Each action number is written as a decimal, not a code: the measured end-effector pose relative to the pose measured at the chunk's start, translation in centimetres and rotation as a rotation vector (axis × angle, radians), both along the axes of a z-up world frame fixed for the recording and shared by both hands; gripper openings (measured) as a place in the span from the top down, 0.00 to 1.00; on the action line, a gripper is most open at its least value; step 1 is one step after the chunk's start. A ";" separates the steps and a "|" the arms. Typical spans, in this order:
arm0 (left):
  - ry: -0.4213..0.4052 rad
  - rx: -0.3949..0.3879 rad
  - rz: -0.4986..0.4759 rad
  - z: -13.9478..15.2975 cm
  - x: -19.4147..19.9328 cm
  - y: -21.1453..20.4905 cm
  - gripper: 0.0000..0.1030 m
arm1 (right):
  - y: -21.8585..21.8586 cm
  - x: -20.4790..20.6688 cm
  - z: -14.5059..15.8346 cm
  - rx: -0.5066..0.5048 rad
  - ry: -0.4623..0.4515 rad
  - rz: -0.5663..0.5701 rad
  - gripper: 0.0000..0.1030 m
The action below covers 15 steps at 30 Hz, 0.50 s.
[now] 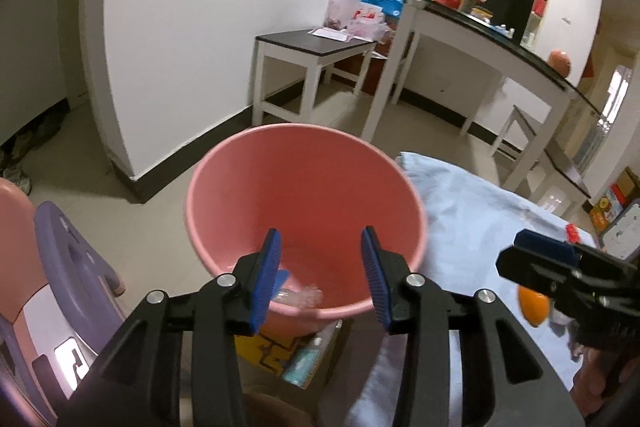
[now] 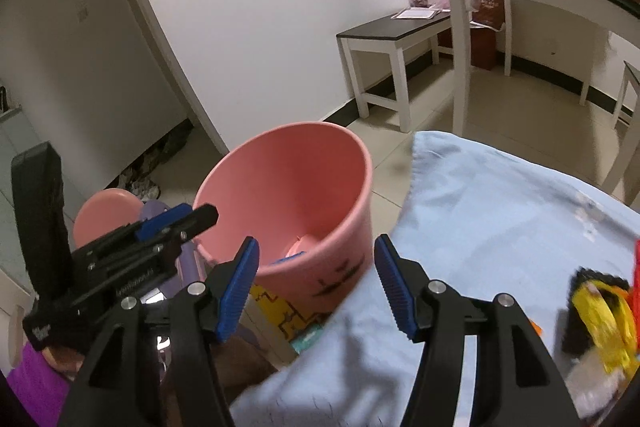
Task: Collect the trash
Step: 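Move both grippers back over the table toward the trash pile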
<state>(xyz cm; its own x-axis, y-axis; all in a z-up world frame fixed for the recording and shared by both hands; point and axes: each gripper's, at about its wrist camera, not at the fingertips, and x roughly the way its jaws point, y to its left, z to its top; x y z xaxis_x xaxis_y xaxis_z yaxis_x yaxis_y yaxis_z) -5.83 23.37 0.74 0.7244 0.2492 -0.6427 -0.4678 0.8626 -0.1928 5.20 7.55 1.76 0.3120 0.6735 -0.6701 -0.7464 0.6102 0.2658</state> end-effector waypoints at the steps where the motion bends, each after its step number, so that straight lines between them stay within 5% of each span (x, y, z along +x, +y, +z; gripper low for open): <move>1: -0.005 -0.008 -0.010 0.2 0.0 -0.4 0.60 | -0.7 -0.2 0.3 -0.001 -0.010 -0.008 0.43; 10: 0.004 -0.017 -0.094 0.3 1.1 -5.0 0.60 | -9.7 -1.7 0.7 0.012 -0.055 -0.102 0.43; 15: 0.013 -0.005 -0.172 0.4 1.9 -7.9 0.60 | -14.8 -2.1 -0.8 -0.004 -0.008 -0.135 0.43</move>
